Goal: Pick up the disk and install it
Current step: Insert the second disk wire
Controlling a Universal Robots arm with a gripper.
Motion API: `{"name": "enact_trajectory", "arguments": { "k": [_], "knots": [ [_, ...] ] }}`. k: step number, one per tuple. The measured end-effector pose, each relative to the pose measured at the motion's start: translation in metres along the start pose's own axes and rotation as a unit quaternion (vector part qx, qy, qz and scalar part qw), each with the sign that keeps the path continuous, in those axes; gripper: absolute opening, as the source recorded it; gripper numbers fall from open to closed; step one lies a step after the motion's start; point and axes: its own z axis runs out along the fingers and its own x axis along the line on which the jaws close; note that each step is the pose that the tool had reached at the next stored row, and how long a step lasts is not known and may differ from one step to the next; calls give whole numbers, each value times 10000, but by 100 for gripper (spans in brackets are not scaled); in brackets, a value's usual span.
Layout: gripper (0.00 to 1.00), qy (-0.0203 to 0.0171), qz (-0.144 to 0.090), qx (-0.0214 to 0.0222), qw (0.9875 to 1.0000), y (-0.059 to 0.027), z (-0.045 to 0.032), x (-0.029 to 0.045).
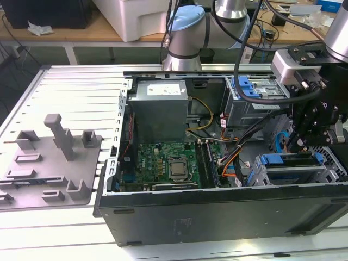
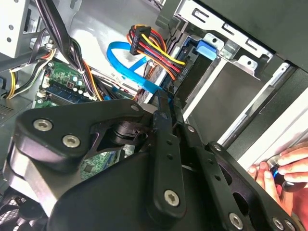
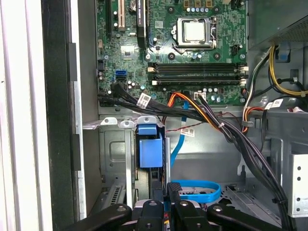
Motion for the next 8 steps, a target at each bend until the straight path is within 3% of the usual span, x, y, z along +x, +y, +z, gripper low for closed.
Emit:
{"name": "enact_trajectory", "arguments": {
  "k": [8],
  "knots": [
    [16,0,0,0,10000,-2,16,4]
  ]
}}
